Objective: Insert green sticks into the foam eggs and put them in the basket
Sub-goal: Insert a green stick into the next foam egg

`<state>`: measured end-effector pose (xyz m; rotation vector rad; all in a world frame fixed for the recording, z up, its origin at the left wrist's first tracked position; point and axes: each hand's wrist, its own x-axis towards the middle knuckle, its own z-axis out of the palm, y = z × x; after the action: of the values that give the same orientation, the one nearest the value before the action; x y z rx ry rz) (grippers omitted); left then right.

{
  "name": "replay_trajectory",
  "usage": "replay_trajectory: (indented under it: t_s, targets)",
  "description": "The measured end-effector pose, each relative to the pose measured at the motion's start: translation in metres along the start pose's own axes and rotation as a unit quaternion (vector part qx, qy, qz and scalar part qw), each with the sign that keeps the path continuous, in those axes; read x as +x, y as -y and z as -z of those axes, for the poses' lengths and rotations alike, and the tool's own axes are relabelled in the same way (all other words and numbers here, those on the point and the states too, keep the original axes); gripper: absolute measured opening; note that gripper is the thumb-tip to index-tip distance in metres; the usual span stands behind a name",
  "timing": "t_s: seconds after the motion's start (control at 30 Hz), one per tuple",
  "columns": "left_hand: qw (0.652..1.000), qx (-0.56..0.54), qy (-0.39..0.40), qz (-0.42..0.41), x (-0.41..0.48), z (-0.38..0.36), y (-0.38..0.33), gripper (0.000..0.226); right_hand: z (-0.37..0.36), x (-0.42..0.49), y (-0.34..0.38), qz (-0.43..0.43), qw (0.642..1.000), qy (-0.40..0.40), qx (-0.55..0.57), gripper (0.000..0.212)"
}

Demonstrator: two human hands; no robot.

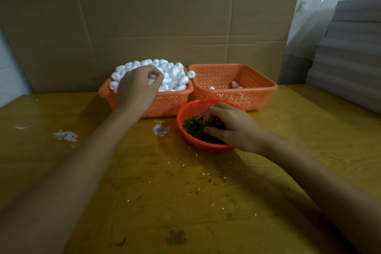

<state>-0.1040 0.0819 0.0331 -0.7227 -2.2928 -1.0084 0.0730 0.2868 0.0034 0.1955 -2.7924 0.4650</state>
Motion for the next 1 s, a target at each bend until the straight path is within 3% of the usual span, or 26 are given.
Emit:
replay_trajectory:
  t_s: [0.13,0.33,0.5,0.7,0.9,1.0]
  targets:
    - [0.988,-0.148,-0.048,0.021,-0.009,0.007,-0.011,0.003,-0.001,0.002,0.001,-0.012,0.999,-0.050,0.013,0.019]
    - [0.966,-0.258,-0.009,0.026,-0.027,0.015,-0.031,0.025,-0.003,0.002,0.001,-0.032,0.997,-0.066,0.023,0.016]
    - [0.959,-0.278,0.047,0.013,-0.041,0.015,-0.042,0.014,-0.004,0.001,0.002,-0.019,0.996,-0.083,0.005,0.015]
    - [0.961,-0.268,0.057,-0.030,-0.060,0.006,-0.045,0.023,-0.004,0.001,0.001,-0.013,0.997,-0.081,0.012,0.011]
    - [0.933,-0.346,0.088,-0.037,-0.083,-0.005,-0.051,0.050,-0.005,0.000,0.002,-0.003,0.996,-0.086,0.010,0.008]
    - [0.927,-0.360,0.087,-0.051,-0.096,-0.013,-0.050,0.041,-0.005,0.000,0.002,-0.007,0.997,-0.073,0.011,0.009]
